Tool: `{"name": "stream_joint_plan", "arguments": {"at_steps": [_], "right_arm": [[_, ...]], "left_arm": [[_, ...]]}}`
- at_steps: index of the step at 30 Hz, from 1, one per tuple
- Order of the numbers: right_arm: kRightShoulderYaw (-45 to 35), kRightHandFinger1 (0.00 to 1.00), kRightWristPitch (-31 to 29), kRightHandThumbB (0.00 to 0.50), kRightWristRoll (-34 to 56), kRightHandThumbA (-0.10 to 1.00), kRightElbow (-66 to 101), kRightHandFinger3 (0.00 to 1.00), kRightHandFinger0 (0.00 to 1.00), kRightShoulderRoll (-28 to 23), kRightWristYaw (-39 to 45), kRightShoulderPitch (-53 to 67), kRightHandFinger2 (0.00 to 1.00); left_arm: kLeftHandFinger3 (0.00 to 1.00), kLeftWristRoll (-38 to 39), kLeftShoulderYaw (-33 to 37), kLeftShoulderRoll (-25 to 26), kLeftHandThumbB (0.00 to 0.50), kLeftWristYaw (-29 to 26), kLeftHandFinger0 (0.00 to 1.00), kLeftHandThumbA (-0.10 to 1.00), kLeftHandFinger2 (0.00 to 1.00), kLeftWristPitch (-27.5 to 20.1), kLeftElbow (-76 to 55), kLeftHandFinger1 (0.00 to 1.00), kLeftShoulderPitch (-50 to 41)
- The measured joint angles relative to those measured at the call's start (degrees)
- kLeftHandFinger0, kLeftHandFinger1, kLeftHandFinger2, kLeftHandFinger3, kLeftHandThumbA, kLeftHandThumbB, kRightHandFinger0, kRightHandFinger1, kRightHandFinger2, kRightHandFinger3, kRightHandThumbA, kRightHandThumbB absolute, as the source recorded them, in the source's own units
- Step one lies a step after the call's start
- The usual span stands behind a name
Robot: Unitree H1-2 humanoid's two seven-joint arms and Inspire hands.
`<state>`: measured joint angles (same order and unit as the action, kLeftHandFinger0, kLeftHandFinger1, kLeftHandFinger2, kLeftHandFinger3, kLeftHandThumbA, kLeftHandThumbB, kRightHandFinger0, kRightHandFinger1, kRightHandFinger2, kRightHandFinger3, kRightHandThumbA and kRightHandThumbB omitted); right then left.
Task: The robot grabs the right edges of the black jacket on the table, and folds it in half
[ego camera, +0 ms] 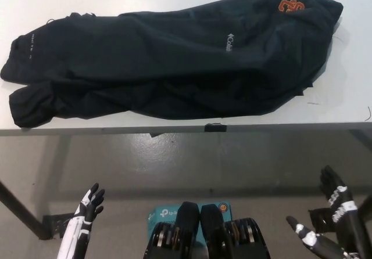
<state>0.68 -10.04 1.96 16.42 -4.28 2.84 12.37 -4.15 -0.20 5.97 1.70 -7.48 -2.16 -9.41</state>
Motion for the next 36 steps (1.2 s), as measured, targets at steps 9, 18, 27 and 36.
{"name": "stream_joint_plan", "arguments": {"at_steps": [9,18,27,36], "right_arm": [[-7.1,1.0,8.3,0.265,6.9,0.95,16.4,1.0,1.0,-8.2,-1.0,-9.3,1.0],[-12.3,1.0,19.2,0.321,13.9,0.99,12.9,1.0,1.0,-15.7,-2.8,-28.3,1.0],[-12.4,1.0,27.8,0.345,19.5,1.0,-14.7,1.0,1.0,-21.0,-3.6,-48.6,1.0],[-10.9,1.0,31.9,0.312,20.2,1.0,-43.8,1.0,1.0,-21.0,-2.1,-59.2,1.0]], "left_arm": [[1.0,0.0,0.0,-0.3,0.205,0.0,1.0,1.0,1.0,0.0,0.0,1.0,-0.4],[1.0,-0.1,0.0,-0.3,0.214,0.0,1.0,1.0,1.0,0.0,0.0,1.0,-0.4],[1.0,-0.1,-0.1,-0.3,0.202,0.0,1.0,1.0,1.0,0.0,-0.1,1.0,-0.3],[1.0,-0.2,0.0,-0.3,0.193,0.0,1.0,1.0,1.0,0.0,-0.1,1.0,-0.1]]}}
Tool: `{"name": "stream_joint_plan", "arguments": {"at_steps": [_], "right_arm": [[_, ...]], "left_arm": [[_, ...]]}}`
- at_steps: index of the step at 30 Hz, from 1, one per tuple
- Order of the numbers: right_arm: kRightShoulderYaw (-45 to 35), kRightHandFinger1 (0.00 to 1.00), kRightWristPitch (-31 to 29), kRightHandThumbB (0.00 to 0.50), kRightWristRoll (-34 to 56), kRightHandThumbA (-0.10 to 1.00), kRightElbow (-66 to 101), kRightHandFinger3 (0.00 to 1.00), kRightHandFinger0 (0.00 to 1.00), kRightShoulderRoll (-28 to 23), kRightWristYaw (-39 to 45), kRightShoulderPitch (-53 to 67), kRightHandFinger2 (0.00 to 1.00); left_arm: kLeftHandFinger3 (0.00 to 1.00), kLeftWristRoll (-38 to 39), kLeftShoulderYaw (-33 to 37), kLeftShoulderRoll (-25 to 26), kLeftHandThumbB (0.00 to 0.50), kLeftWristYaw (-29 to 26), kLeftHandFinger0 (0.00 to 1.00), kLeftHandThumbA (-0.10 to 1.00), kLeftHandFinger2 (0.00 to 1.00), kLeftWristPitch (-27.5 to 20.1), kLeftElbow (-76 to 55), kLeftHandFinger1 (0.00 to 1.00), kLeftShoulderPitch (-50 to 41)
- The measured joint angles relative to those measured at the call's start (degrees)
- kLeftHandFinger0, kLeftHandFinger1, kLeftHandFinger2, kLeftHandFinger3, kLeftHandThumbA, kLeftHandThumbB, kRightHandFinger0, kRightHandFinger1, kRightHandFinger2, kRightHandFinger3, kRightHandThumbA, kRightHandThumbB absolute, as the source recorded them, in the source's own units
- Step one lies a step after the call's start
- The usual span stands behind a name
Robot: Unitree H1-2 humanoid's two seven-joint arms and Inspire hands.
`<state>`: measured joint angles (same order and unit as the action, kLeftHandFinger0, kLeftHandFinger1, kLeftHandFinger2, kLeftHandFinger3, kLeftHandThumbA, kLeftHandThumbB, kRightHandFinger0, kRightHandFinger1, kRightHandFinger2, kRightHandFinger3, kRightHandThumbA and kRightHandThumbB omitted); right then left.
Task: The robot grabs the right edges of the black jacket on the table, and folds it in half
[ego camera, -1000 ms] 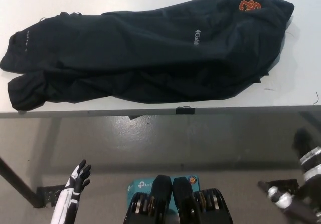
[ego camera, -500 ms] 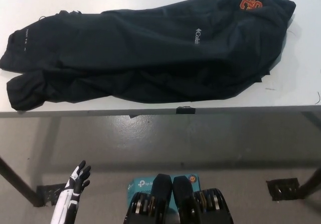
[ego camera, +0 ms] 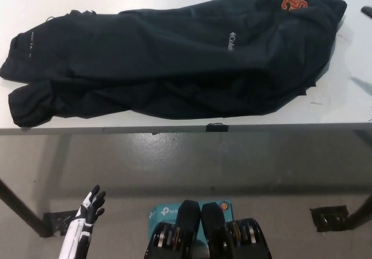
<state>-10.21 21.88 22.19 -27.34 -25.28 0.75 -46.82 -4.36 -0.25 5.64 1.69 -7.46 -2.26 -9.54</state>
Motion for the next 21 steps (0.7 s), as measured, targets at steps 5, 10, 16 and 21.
{"name": "stream_joint_plan", "arguments": {"at_steps": [5,10,16,21], "right_arm": [[0.0,1.0,2.3,0.363,0.0,1.0,-14.1,1.0,1.0,0.0,1.7,-6.1,1.0],[0.2,1.0,2.1,0.379,-0.3,1.0,-29.3,1.0,1.0,0.1,4.5,-12.6,1.0],[0.3,1.0,1.0,0.411,-0.9,1.0,-36.2,1.0,1.0,1.7,7.2,-13.5,1.0],[0.3,1.0,-0.4,0.423,-1.5,1.0,-39.4,1.0,1.0,3.4,8.7,-13.4,1.0]], "left_arm": [[1.0,-0.7,0.1,0.0,0.197,0.0,1.0,1.0,1.0,0.0,-1.3,1.0,0.0],[1.0,-1.0,0.2,0.0,0.189,0.0,1.0,1.0,1.0,0.0,-2.2,1.0,0.1],[1.0,-1.2,0.3,0.0,0.19,0.0,1.0,1.0,1.0,-0.1,-2.4,1.0,0.2],[1.0,-1.6,0.4,0.0,0.182,0.0,1.0,1.0,1.0,-0.1,-2.7,1.0,0.3]]}}
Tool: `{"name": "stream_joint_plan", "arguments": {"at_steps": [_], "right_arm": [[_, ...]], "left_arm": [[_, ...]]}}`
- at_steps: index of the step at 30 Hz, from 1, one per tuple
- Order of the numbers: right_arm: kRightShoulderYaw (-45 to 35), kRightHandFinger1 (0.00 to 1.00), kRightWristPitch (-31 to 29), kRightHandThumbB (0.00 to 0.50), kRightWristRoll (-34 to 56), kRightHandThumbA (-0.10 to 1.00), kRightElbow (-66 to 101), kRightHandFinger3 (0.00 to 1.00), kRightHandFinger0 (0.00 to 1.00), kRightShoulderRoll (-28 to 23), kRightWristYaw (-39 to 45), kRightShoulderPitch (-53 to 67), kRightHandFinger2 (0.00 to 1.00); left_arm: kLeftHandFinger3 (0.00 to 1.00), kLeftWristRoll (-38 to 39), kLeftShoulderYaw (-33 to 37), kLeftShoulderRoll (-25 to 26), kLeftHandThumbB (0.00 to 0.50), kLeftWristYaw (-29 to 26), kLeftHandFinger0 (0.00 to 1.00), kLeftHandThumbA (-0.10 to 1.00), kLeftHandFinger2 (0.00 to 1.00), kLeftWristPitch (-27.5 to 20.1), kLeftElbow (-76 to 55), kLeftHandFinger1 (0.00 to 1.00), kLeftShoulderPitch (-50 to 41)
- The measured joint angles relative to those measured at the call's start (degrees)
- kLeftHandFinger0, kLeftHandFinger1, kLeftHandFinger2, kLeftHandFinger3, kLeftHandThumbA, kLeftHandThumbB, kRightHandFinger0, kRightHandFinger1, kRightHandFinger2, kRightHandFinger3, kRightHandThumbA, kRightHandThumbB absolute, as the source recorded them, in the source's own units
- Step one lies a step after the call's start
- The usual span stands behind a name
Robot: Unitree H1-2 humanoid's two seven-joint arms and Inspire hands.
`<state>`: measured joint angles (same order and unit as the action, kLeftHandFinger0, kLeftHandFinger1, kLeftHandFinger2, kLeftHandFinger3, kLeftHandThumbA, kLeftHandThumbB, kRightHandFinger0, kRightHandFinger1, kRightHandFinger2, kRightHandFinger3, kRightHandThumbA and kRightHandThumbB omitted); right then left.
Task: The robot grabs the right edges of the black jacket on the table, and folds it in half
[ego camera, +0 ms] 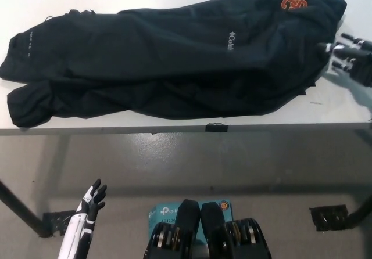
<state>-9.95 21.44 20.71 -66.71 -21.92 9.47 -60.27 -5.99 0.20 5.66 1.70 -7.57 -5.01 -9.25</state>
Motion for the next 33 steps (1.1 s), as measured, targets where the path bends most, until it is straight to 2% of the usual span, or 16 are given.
{"name": "stream_joint_plan", "arguments": {"at_steps": [3,9,19,24,27,30,33], "right_arm": [[-0.1,1.0,-0.7,0.419,-0.2,1.0,-1.1,1.0,1.0,0.4,0.4,0.0,1.0],[-0.7,1.0,-2.6,0.447,-0.5,1.0,-2.2,1.0,1.0,0.7,1.3,0.0,1.0],[-2.8,1.0,-3.8,0.46,-0.8,1.0,-3.4,1.0,1.0,1.0,3.1,0.0,1.0],[-4.7,1.0,-3.8,0.458,-0.7,1.0,-3.9,1.0,1.0,1.3,3.6,0.0,1.0],[-6.1,1.0,-3.8,0.445,-0.4,1.0,-4.4,1.0,1.0,1.6,3.6,-0.2,1.0],[-8.0,1.0,-3.9,0.445,0.1,1.0,-5.1,1.0,1.0,2.0,3.6,-0.3,1.0],[-9.6,1.0,-4.0,0.466,0.5,1.0,-5.7,1.0,1.0,2.3,3.6,-0.5,1.0]], "left_arm": [[1.0,0.0,0.0,0.0,0.21,0.0,1.0,1.0,1.0,-0.1,0.0,1.0,0.1],[1.0,-0.1,0.0,0.0,0.203,0.0,1.0,1.0,1.0,-0.1,-0.1,1.0,0.2],[1.0,-0.1,0.0,0.0,0.214,0.0,1.0,1.0,1.0,-0.1,-0.3,1.0,0.6],[1.0,-0.2,0.0,0.1,0.205,0.0,1.0,1.0,1.0,-0.1,-0.3,1.0,1.1],[1.0,-0.2,0.0,0.2,0.224,0.0,1.0,1.0,1.0,-0.1,-0.3,1.0,1.2],[1.0,-0.2,0.0,0.2,0.223,0.0,1.0,1.0,1.0,-0.1,-0.3,1.0,1.3],[1.0,-0.3,0.0,0.2,0.221,0.0,1.0,1.0,1.0,-0.1,-0.3,1.0,1.5]]}}
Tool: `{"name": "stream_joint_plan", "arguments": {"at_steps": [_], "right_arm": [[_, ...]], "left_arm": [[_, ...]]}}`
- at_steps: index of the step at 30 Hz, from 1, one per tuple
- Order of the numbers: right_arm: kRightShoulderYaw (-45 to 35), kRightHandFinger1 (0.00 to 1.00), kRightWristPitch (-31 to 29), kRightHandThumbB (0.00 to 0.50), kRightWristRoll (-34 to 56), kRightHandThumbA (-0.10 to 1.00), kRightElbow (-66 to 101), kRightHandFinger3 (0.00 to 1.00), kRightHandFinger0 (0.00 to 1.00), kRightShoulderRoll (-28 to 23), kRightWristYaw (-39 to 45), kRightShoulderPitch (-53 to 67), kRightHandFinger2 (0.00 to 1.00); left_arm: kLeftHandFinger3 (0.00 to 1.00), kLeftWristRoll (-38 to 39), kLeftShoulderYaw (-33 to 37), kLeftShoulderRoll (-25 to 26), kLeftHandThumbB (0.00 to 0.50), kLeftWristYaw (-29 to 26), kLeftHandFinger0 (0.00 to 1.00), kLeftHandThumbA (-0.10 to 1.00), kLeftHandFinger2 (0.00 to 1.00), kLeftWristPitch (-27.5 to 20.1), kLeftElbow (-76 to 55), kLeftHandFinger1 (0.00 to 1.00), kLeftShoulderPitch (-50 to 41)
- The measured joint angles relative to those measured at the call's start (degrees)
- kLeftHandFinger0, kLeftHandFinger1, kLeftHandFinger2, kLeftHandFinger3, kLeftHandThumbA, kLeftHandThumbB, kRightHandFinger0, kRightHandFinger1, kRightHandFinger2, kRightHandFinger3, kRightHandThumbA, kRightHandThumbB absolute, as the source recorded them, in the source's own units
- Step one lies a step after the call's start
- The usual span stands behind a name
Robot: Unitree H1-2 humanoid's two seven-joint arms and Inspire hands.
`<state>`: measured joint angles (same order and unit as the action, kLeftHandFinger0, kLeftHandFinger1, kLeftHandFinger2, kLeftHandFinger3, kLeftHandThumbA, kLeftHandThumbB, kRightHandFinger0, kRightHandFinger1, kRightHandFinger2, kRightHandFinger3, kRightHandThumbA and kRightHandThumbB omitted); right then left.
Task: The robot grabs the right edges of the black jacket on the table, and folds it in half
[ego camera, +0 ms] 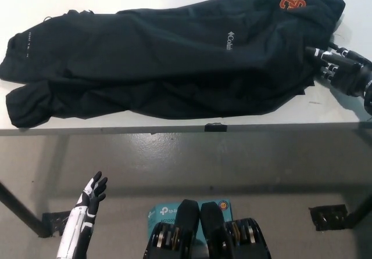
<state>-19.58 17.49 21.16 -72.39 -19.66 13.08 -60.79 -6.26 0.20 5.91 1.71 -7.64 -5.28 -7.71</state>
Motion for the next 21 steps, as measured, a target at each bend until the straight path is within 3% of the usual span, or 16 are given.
{"name": "stream_joint_plan", "arguments": {"at_steps": [3,6,21], "right_arm": [[-1.4,1.0,0.0,0.469,0.4,1.0,-0.5,1.0,1.0,0.4,-0.1,-0.2,1.0],[-2.8,1.0,0.0,0.491,0.9,1.0,-0.9,1.0,1.0,0.9,-0.2,-0.5,1.0],[-9.1,1.0,-0.2,0.5,3.6,1.0,-3.0,1.0,1.0,6.0,-0.8,-1.5,1.0]], "left_arm": [[1.0,-0.1,0.0,0.0,0.221,0.0,1.0,1.0,1.0,0.0,0.0,1.0,0.4],[1.0,-0.3,0.0,0.0,0.189,0.0,1.0,1.0,1.0,0.0,0.0,1.0,0.5],[1.0,-1.1,0.0,0.0,0.194,0.0,1.0,1.0,1.0,0.0,-0.3,1.0,1.2]]}}
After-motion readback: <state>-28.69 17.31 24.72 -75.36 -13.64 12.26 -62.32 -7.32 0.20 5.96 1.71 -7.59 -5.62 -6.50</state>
